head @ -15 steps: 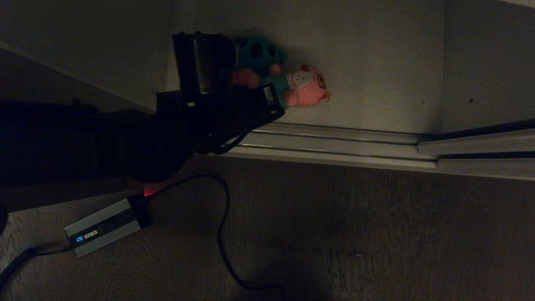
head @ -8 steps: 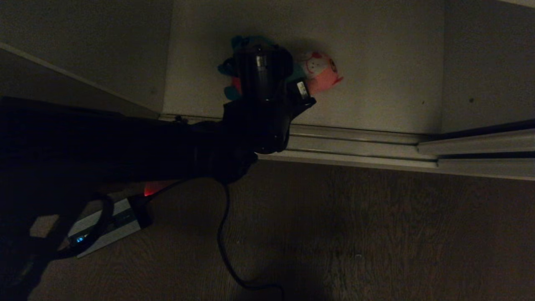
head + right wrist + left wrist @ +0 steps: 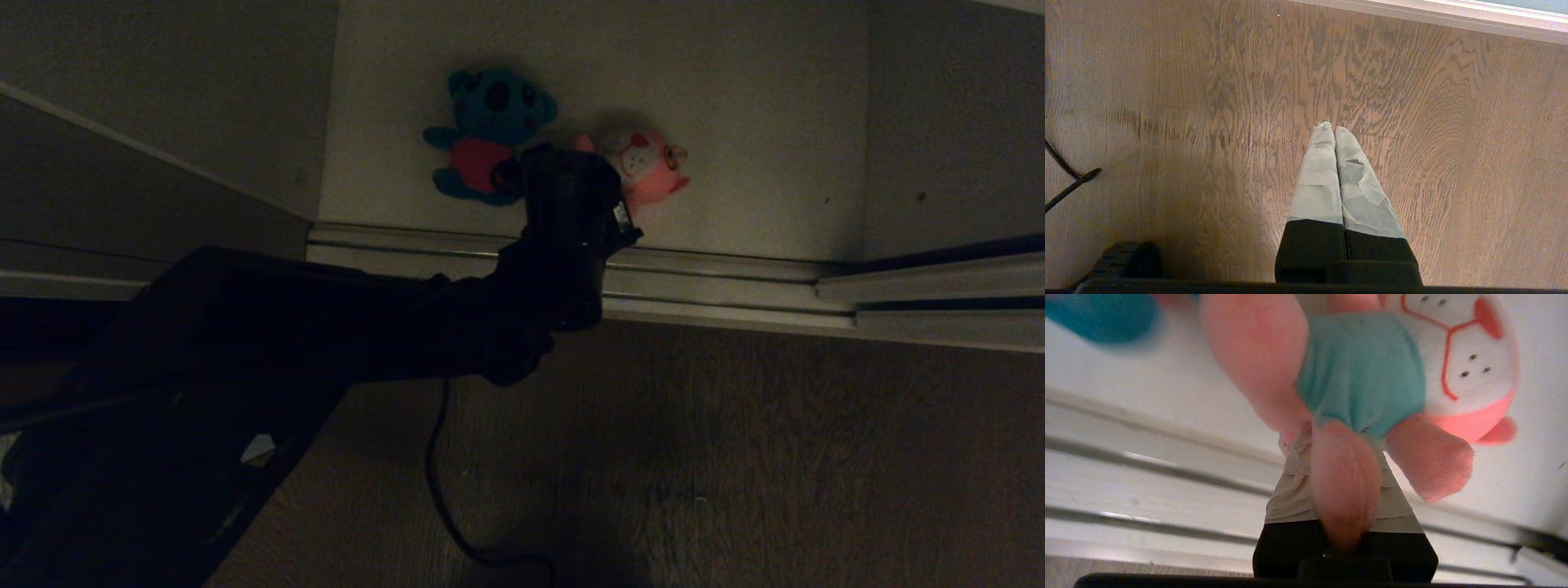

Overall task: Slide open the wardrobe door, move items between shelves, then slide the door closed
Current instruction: Place the pink doll on the lower shelf

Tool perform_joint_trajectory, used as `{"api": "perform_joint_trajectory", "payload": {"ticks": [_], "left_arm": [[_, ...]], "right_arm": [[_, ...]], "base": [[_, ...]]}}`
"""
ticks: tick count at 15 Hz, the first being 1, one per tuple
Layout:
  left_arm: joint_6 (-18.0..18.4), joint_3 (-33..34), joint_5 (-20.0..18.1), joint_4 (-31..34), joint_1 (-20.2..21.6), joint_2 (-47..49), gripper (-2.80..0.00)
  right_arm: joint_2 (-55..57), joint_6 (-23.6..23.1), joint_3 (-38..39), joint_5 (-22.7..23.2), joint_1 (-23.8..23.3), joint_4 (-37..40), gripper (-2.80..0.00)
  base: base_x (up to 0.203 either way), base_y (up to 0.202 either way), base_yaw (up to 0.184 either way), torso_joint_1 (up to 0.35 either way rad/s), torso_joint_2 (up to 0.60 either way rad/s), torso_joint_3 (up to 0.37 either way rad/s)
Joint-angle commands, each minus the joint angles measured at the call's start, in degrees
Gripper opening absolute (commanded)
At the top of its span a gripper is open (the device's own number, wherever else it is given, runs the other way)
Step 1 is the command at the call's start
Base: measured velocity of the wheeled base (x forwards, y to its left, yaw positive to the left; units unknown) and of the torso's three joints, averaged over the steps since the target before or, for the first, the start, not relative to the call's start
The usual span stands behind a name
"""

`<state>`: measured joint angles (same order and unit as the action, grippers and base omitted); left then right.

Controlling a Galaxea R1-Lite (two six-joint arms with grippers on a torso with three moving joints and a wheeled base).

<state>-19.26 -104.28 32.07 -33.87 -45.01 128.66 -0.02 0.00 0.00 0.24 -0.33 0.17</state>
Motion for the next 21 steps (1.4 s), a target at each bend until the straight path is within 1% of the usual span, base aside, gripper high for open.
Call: {"api": "perform_joint_trajectory", "payload": {"ticks": [1, 3, 5, 10, 12, 13, 17, 19, 20, 21], "left_arm": [[-0.1, 0.1, 0.4, -0.8, 0.0, 1.7, -2.80], [0.0, -0.9, 0.6, -0.8, 0.3, 2.8, -2.80], [0.0, -2.3, 1.0, -1.1, 1.6, 3.9, -2.80], [2.0, -3.4, 2.6, -6.6, 6.2, 3.8, -2.80], [2.2, -3.3, 3.0, -8.6, 7.5, 3.4, -2.80], [2.2, -3.3, 3.8, -8.8, 8.0, 3.3, -2.80], [2.3, -2.0, 3.7, -8.7, 8.0, 2.4, -2.80], [3.2, -2.0, 3.2, -8.2, 7.5, 1.5, -2.80], [3.5, -2.0, 2.4, -7.9, 7.4, 1.3, -2.80], [4.1, -1.6, 0.8, -7.1, 7.1, 0.6, -2.80]], "right_arm": [[0.0, 0.0, 0.2, 0.0, 0.0, 0.0, -2.80], [0.0, 0.0, 0.2, 0.0, 0.0, 0.0, -2.80], [0.0, 0.0, 0.2, 0.0, 0.0, 0.0, -2.80], [0.0, 0.0, 0.2, 0.1, 0.0, 0.0, -2.80], [0.0, 0.0, 0.2, 0.0, 0.0, 0.0, -2.80], [0.0, 0.0, 0.2, 0.0, 0.0, 0.0, -2.80], [0.0, 0.0, 0.2, 0.0, 0.0, 0.0, -2.80], [0.0, 0.0, 0.2, 0.1, 0.0, 0.0, -2.80], [0.0, 0.0, 0.2, 0.0, 0.0, 0.0, -2.80], [0.0, 0.0, 0.2, 0.0, 0.0, 0.0, -2.80]], "base": [[0.000, 0.000, 0.000, 0.000, 0.00, 0.000], [0.000, 0.000, 0.000, 0.000, 0.00, 0.000], [0.000, 0.000, 0.000, 0.000, 0.00, 0.000], [0.000, 0.000, 0.000, 0.000, 0.00, 0.000], [0.000, 0.000, 0.000, 0.000, 0.00, 0.000], [0.000, 0.000, 0.000, 0.000, 0.00, 0.000], [0.000, 0.000, 0.000, 0.000, 0.00, 0.000], [0.000, 0.000, 0.000, 0.000, 0.00, 0.000], [0.000, 0.000, 0.000, 0.000, 0.00, 0.000], [0.000, 0.000, 0.000, 0.000, 0.00, 0.000]]}}
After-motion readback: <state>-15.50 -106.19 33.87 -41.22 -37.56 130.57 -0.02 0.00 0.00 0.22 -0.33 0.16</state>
